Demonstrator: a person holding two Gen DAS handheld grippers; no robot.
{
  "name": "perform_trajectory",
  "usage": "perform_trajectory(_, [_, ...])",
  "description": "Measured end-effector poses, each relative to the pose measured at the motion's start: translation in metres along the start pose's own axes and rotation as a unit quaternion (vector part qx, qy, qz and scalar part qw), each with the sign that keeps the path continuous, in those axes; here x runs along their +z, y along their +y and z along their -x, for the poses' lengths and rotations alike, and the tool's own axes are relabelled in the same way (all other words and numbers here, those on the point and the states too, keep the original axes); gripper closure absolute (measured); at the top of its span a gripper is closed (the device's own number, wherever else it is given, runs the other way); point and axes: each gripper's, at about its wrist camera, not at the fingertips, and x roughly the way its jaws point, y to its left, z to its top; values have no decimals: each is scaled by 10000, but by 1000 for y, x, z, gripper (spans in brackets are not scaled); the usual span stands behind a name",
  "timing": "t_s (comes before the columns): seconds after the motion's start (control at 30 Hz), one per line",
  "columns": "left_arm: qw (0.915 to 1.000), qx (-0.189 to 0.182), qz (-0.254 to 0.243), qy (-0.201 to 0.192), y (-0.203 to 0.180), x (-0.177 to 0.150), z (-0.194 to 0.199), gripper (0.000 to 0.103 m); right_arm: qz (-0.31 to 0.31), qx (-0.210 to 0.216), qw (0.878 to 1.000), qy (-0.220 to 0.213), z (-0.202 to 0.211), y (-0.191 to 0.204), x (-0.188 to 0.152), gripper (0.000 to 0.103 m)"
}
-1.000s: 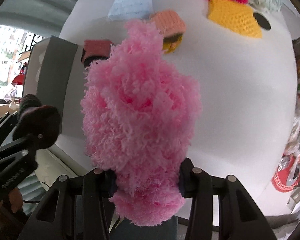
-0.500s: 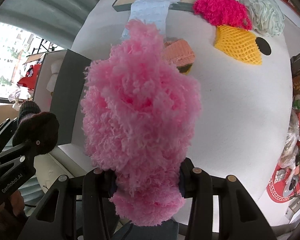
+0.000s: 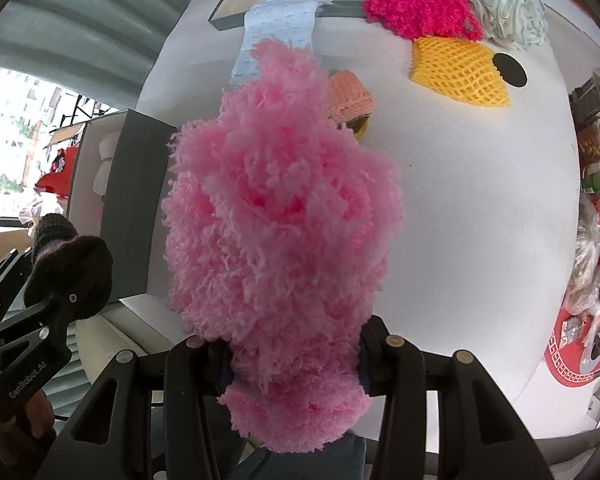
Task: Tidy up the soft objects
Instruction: 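Carry the brown-and-lavender hat and pink fluffy item over the box with both tools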
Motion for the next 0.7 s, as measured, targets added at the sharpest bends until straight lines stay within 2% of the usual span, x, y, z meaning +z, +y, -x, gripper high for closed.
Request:
perform_trajectory(0.37, [10000, -23, 0, 6, 6, -7, 3, 41, 37, -14, 10000, 27, -5, 8, -1, 53])
perform_trajectory(0.7, [9997, -15, 208, -87, 20, -12, 10, 41, 241, -66, 9997, -31, -2, 21, 3, 53])
